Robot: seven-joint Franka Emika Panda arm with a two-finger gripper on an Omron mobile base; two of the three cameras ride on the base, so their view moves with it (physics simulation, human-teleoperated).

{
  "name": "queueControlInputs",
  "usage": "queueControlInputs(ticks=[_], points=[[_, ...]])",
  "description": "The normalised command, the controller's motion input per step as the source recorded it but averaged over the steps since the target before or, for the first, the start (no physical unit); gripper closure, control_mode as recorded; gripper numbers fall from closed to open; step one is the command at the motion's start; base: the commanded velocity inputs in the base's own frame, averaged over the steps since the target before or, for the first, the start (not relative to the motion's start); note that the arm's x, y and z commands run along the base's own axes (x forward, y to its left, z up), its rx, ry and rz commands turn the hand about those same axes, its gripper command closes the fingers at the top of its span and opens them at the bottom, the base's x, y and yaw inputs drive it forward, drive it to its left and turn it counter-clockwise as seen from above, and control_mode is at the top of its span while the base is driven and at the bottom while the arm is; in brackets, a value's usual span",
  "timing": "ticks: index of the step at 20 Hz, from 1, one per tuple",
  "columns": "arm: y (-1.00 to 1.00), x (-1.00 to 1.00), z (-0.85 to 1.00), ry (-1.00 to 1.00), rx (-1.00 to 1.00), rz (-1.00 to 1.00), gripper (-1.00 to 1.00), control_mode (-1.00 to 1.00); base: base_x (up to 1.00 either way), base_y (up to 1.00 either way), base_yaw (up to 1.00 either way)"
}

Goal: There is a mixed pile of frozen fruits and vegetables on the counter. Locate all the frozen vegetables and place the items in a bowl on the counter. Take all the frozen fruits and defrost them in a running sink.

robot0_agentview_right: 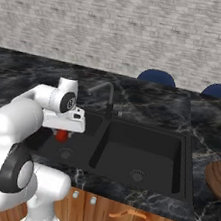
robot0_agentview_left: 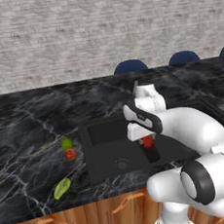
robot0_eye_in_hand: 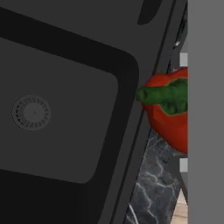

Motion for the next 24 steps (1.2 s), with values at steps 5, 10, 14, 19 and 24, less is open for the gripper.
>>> queueControlInputs(ticks=[5,10,14,19,24], points=[[-0.52,0.04,0.04,-0.02,0.00,-0.03,1.00,-1.00,0.00,0.00,0.00],[-0.54,0.05,0.00,-0.01,0.00,-0.03,1.00,-1.00,0.00,0.00,0.00],[-0.55,0.01,0.00,-0.03,0.00,-0.03,1.00,-1.00,0.00,0.00,0.00],[-0.55,0.02,0.00,-0.02,0.00,-0.03,1.00,-1.00,0.00,0.00,0.00],[-0.53,0.06,0.00,0.00,0.00,-0.04,1.00,-1.00,0.00,0.00,0.00]])
